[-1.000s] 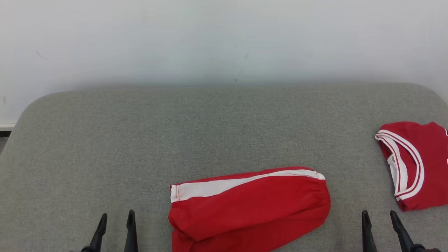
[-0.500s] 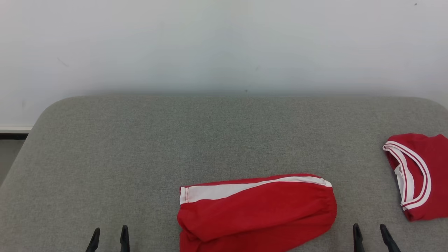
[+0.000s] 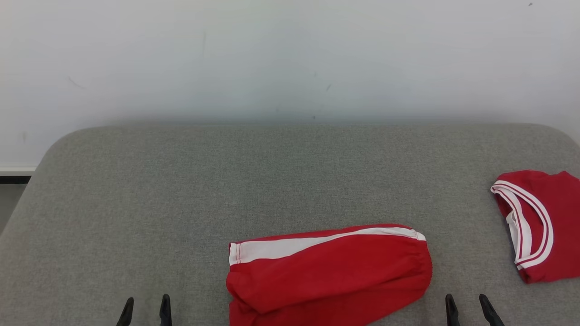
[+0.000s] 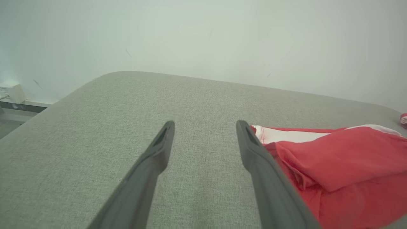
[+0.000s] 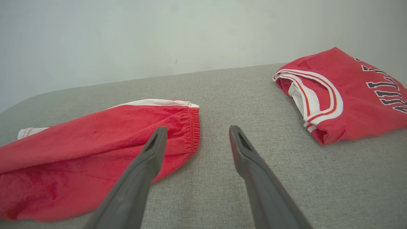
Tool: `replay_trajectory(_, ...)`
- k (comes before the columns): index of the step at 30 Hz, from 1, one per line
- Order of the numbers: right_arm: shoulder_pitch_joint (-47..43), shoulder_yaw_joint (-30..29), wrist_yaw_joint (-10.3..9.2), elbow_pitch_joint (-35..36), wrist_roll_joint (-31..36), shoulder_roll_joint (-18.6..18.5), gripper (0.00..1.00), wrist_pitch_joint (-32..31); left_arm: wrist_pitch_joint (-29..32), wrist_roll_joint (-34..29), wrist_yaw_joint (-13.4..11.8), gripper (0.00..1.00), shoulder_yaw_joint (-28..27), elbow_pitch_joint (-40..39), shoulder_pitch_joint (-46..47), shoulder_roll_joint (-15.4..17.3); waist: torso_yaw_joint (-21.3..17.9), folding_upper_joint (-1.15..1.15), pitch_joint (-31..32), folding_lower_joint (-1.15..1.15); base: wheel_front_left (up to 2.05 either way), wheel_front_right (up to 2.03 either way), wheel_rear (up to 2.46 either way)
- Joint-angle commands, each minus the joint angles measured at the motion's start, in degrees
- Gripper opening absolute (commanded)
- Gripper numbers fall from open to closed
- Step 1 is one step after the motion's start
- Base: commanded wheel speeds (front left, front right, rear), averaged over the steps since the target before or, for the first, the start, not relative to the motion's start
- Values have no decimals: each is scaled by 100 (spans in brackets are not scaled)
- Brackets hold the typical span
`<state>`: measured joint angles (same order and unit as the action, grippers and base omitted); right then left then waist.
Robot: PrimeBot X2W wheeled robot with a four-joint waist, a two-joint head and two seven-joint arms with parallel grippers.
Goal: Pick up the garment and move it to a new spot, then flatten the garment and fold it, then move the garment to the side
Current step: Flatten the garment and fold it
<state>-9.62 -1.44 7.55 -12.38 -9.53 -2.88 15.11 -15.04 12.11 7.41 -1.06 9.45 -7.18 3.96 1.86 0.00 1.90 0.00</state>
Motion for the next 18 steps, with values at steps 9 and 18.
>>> replay_trajectory(9,97,-72,-13,62,115,0,100,3,-16,146,8,100,155,167,65,96,3,0,-40,0,0,0,0)
replay_trajectory(18,183,63,-13,102,152,2,100,2,499,1013,2,100,926,1005,985,411,26,0,-114,0,0,0,0)
